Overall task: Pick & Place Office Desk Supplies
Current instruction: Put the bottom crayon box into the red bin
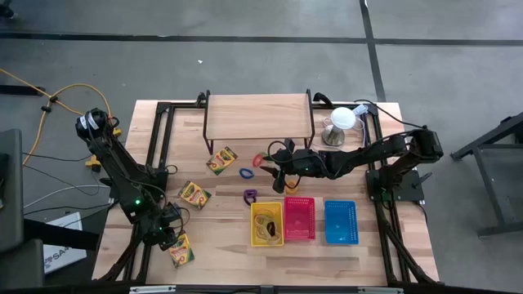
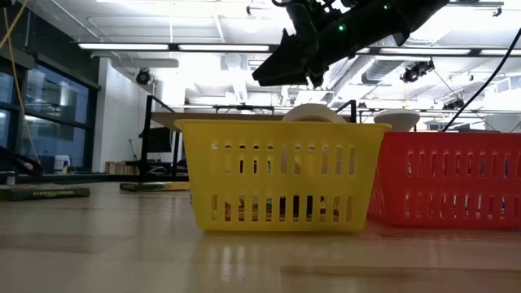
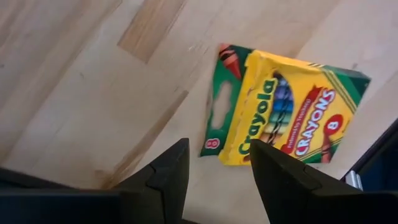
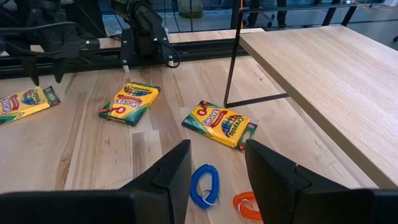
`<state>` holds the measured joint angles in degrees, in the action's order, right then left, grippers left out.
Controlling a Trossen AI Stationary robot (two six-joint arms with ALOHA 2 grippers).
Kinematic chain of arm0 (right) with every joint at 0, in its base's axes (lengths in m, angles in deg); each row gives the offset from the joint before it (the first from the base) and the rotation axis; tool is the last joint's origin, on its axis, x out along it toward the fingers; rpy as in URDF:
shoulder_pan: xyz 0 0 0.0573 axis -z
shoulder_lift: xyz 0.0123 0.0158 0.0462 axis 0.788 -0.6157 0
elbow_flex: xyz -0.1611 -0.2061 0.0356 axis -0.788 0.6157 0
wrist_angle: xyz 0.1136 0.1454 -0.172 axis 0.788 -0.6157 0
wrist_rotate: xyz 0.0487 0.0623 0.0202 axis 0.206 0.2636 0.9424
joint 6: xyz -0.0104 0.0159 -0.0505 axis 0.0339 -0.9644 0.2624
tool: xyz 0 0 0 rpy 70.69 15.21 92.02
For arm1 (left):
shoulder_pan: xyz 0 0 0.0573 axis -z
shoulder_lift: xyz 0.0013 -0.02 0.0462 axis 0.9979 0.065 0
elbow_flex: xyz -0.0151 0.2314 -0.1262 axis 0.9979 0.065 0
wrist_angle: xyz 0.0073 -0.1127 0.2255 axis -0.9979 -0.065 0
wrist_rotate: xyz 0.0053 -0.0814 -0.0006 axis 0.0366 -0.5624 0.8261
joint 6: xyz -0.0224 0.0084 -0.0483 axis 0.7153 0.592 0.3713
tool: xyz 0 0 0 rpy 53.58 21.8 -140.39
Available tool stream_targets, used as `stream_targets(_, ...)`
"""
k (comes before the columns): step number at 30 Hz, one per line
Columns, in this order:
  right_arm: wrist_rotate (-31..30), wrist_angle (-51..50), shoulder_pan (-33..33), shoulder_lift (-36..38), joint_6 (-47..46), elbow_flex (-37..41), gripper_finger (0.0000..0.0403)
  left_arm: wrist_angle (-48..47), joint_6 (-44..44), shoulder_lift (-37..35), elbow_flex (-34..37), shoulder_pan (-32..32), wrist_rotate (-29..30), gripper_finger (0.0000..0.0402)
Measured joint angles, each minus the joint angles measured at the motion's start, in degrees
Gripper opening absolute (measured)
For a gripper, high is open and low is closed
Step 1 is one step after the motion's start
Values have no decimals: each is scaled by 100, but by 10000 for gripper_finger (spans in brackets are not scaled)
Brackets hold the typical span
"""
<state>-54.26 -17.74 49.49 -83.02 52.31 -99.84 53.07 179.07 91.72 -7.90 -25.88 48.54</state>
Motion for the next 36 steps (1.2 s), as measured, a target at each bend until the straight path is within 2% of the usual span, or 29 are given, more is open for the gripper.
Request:
stream_targets(6, 0, -1, 0, 0, -2, 0, 140, 112, -140, -159, 9, 126, 352, 163)
stream_targets(14, 0, 2, 0, 0, -1, 0, 140, 295, 10, -647, 472, 256, 408, 163)
stream_targets(20, 0, -1, 0, 0, -2, 0, 140, 515, -234, -877, 658, 256, 367, 163)
stream_targets(25, 0, -1, -2, 0, 0, 0, 140, 507, -551, -903, 682, 256, 362, 163)
stream_targets(36, 0, 0, 0, 0, -1, 0, 140, 604, -519, -892, 862, 254, 309, 163)
